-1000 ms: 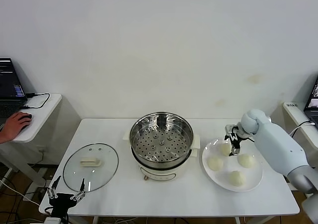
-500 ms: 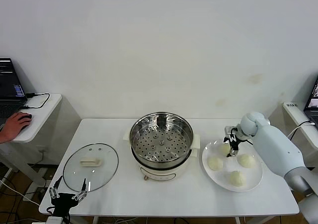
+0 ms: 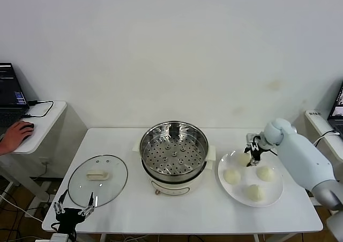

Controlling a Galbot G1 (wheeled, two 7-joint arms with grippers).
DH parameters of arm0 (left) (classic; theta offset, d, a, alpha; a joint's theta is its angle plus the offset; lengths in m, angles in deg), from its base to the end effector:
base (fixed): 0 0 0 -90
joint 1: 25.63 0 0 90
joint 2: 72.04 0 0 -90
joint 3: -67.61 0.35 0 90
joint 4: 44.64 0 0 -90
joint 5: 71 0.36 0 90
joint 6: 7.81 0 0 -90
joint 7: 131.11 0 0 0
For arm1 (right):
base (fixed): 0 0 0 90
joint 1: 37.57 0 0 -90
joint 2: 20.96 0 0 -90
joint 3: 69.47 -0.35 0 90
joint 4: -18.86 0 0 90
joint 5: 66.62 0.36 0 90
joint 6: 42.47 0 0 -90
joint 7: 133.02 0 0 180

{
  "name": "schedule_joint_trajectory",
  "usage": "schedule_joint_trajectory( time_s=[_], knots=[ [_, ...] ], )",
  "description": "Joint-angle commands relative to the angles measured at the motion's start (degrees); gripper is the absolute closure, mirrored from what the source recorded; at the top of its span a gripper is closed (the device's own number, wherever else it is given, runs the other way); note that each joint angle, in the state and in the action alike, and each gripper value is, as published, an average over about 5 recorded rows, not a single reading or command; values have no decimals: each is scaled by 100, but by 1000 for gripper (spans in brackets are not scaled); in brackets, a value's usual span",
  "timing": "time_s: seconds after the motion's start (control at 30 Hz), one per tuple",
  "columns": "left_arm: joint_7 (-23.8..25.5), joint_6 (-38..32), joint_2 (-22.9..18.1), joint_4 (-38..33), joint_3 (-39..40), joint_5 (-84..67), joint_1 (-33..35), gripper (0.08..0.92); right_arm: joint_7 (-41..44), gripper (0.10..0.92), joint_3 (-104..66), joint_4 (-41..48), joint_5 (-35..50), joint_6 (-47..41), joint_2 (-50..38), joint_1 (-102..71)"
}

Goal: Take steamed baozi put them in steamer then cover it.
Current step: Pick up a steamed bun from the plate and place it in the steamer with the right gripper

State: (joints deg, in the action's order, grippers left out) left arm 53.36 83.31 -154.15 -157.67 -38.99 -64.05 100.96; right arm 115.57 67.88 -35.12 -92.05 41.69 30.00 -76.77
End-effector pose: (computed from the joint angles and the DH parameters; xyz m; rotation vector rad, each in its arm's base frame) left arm 0.1392 0.1225 -0.3452 0.1408 -2.8296 -0.5356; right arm 0.5673 -0.1875 -0.2081 1.1258 -1.4986 1.3186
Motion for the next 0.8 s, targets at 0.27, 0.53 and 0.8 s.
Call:
schedule_joint_trajectory(
  time_s=[0.27,0.53,0.8],
  knots=[
    [-34,0,29,-58,36,0,-7,177,439,397,1411,-1018,1814,-374,-326,1961],
    [-143,95,54,-108,-6,7,-53,177,910,397,2599,-381,2765,171,640,3513],
    [-191,110,53,-205,-39,9,-91,177,1430,397,2756,330,3177,1657,1770,3844]
  ],
)
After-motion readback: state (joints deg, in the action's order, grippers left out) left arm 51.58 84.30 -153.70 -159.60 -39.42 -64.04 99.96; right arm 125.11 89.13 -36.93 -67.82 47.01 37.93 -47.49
